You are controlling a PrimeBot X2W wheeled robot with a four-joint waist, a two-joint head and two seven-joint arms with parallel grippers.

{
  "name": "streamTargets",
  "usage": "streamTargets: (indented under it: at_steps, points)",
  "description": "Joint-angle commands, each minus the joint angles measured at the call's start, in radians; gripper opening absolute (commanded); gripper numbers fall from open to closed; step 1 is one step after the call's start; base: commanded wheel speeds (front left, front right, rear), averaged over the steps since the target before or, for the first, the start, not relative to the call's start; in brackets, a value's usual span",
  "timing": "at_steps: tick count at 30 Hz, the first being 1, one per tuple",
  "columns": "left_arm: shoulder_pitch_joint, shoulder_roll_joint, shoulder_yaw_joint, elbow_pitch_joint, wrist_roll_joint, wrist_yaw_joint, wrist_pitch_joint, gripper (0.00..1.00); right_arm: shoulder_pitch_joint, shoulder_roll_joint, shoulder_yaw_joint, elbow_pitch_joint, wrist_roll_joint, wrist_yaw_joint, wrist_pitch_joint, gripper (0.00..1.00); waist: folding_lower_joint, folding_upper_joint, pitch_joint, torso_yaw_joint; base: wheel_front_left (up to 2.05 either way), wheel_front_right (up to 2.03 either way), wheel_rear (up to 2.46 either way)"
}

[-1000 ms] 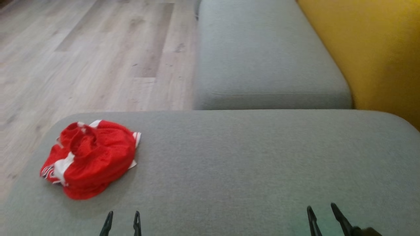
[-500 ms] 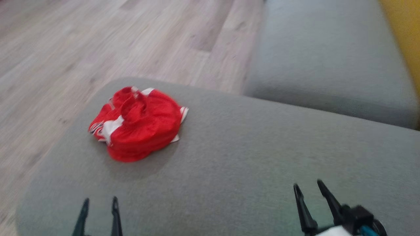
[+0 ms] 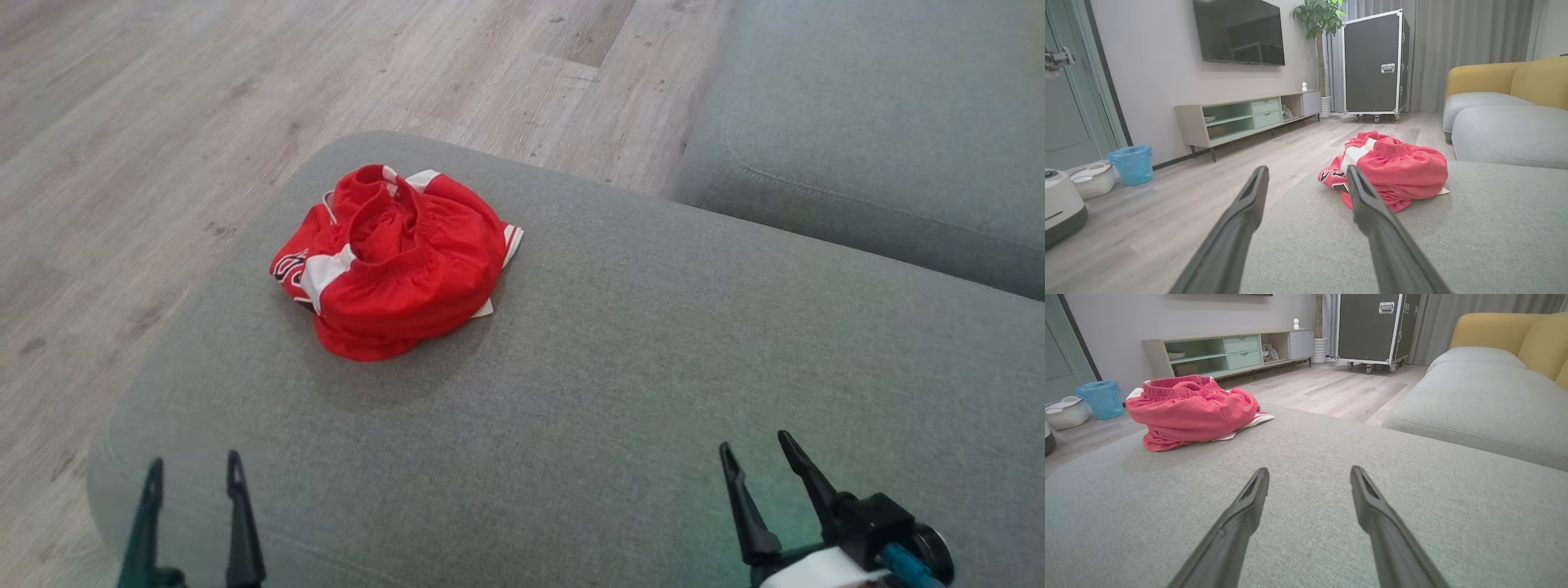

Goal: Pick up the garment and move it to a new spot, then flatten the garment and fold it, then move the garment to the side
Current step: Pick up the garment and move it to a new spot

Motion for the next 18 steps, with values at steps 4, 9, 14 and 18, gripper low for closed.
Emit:
streamTargets:
  at_steps: [4, 9, 14, 18]
  points:
    - [-0.096, 0.056, 0.045, -0.069, 0.017, -0.016, -0.01, 1.0, 0.0, -0.011, -0.02, -0.042, -0.023, -0.001, -0.014, 1.0, -0.0002, -0.0001, 0.013, 0.014, 0.0, 0.0, 0.0]
    - [-0.213, 0.128, 0.038, -0.083, 0.026, -0.066, -0.01, 1.0, 0.038, -0.011, -0.055, -0.073, -0.058, -0.001, -0.014, 1.0, -0.0002, -0.0001, 0.055, 0.011, 0.0, 0.0, 0.0]
    - [-0.384, 0.16, 0.032, -0.073, 0.01, -0.101, -0.002, 1.0, 0.017, -0.016, -0.064, -0.093, -0.121, -0.001, -0.014, 1.0, -0.0002, -0.0001, 0.14, -0.011, 0.0, 0.0, 0.0]
    - [-0.6, 0.17, 0.006, 0.009, -0.018, -0.147, 0.04, 1.0, -0.018, -0.053, -0.077, -0.114, -0.15, -0.001, -0.014, 1.0, -0.0002, -0.0001, 0.219, -0.025, 0.0, 0.0, 0.0]
